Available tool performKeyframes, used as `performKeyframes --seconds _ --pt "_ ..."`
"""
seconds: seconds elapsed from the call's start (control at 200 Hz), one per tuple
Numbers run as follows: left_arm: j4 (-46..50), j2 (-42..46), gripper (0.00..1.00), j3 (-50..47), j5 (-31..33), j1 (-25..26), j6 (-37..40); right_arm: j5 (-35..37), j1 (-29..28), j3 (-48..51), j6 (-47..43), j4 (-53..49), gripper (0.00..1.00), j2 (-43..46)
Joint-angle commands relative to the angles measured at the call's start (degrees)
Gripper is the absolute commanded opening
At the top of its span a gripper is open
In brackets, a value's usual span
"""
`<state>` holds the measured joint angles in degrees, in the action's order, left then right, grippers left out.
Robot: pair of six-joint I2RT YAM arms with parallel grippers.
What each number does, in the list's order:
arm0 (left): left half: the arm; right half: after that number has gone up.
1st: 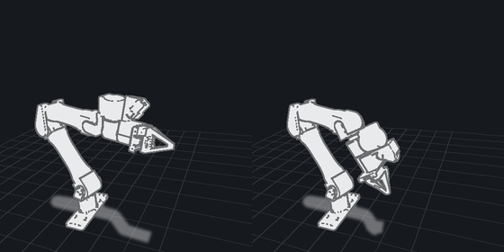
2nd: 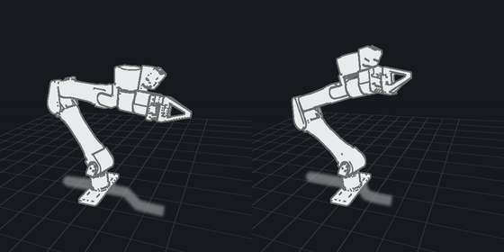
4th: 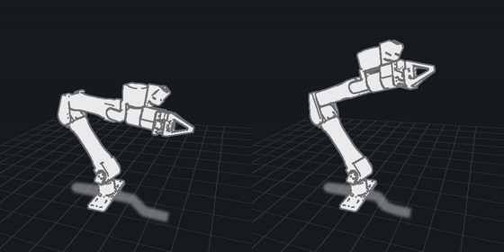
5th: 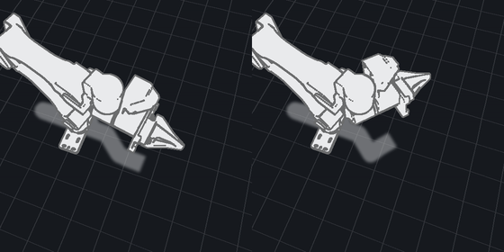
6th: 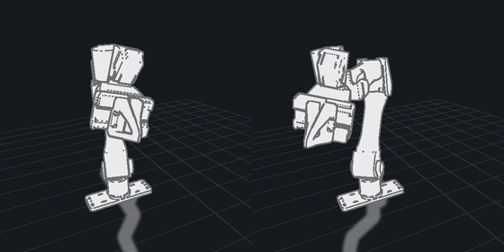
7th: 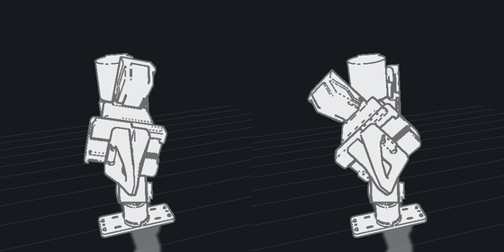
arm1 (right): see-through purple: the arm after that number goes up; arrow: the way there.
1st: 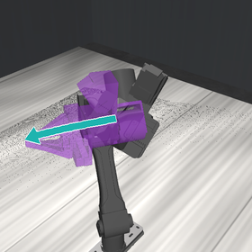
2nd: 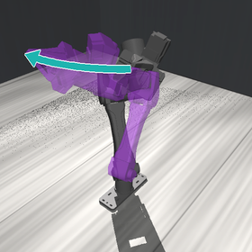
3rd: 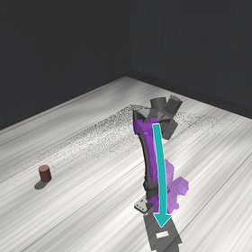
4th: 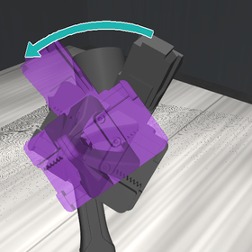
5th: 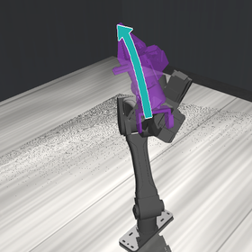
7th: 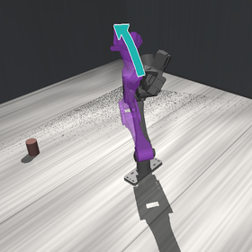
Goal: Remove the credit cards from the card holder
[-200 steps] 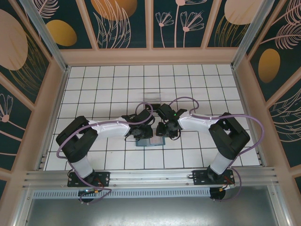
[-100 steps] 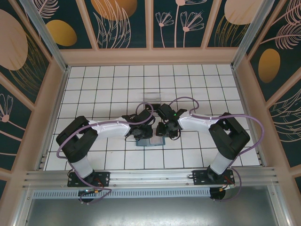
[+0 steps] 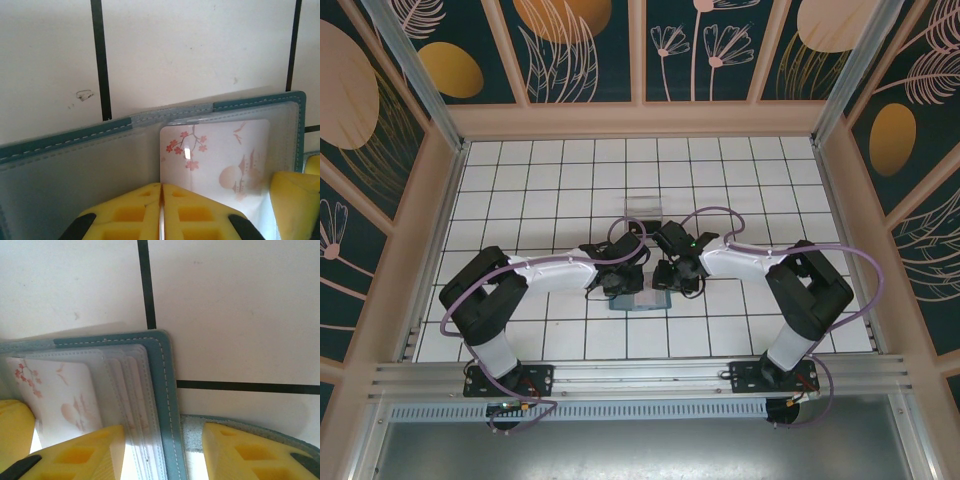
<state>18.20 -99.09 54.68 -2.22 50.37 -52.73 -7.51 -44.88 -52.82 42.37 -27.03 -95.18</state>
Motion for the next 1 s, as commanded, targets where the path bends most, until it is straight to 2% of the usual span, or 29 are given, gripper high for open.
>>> performKeyframes --seconds 0.0,0.155,0.35,0.52,0.595,0.766,0.996 --pt "4.3 0.5 0.11 0.4 2.2 0.2 0.8 2.0 0.1 1.6 0.9 -3.3 0.44 0.8" --pt "3.2 2.7 0.18 0.7 2.4 0.1 0.5 1.6 0.1 1.5 0.7 -3.0 0.42 0.5" --pt "-4.0 6.5 0.22 -3.5 -1.0 -1.1 -1.7 1.5 0.1 1.5 0.3 -3.0 0.41 0.4" --pt "-20.4 11.3 0.28 -13.5 -11.6 -4.9 -6.7 1.3 0.0 1.6 0.2 -2.9 0.41 0.4" --pt "-24.7 11.7 0.30 -15.4 -14.2 -5.8 -7.7 1.2 0.0 1.7 0.1 -2.8 0.41 0.3" --pt "-29.8 10.7 0.31 -17.1 -18.3 -6.6 -8.6 1.1 0.0 1.7 0.1 -2.9 0.40 0.6" --pt "-29.8 9.7 0.33 -15.2 -19.8 -6.6 -8.3 1.2 0.0 2.0 0.3 -3.0 0.40 1.0"
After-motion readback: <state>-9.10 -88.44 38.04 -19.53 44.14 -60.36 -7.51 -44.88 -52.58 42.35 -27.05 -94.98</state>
